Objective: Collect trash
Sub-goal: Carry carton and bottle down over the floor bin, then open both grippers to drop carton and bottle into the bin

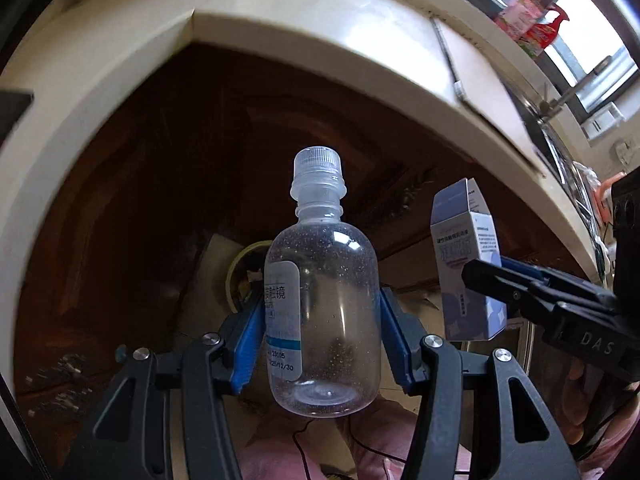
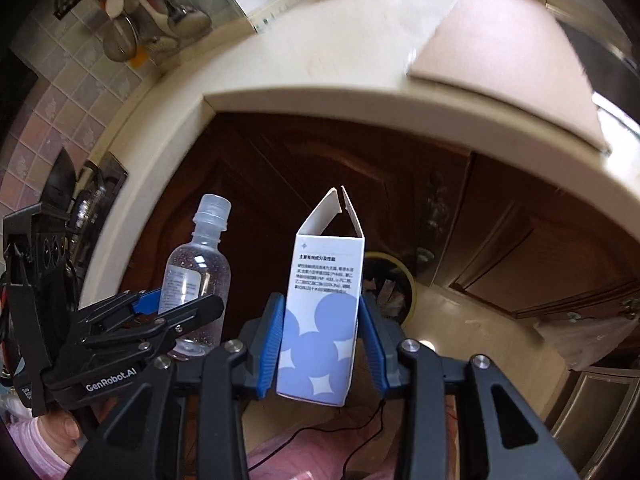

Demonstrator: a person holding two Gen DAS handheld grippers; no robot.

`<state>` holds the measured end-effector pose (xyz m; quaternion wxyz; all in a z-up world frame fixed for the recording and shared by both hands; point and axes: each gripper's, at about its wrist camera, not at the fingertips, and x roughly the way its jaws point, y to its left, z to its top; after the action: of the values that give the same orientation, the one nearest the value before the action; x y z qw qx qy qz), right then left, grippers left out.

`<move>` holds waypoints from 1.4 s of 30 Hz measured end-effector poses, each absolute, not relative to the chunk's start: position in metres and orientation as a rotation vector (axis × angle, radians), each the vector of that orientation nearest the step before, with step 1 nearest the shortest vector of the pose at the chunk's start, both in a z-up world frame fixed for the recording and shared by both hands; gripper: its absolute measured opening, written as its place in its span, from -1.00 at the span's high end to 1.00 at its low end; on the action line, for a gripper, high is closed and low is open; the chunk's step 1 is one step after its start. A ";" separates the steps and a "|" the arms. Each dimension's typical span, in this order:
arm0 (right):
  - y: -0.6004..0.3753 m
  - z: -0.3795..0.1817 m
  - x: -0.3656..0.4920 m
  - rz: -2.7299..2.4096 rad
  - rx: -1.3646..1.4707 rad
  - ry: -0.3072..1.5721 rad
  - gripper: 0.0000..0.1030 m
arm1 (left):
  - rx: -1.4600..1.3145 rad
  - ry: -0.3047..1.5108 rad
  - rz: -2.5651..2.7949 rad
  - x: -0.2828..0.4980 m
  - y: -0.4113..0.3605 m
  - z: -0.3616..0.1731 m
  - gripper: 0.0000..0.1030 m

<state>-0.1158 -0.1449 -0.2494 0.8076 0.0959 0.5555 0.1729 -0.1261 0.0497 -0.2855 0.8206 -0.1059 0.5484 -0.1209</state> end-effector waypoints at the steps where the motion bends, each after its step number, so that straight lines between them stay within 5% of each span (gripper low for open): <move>1: -0.144 -0.261 -0.113 0.370 0.197 1.202 0.26 | -0.240 1.176 -0.245 -0.124 0.050 -0.299 -0.02; 23: -0.108 -0.489 -0.054 0.527 0.012 1.281 0.26 | -0.364 1.246 -0.026 -0.093 0.058 -0.555 -0.03; 38: -0.101 -0.572 -0.035 0.528 0.006 1.342 0.23 | -0.318 1.270 0.048 -0.079 0.052 -0.633 -0.06; 40: -0.101 -0.576 -0.033 0.533 0.009 1.347 0.23 | -0.316 1.279 0.065 -0.077 0.052 -0.636 -0.11; 42: -0.100 -0.577 -0.032 0.535 0.006 1.341 0.21 | -0.323 1.283 0.079 -0.077 0.056 -0.636 -0.38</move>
<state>-0.0324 -0.0995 -0.5766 0.7505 0.0026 0.6138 0.2450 -0.0767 0.0562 -0.6362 0.7882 -0.1500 0.5957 0.0366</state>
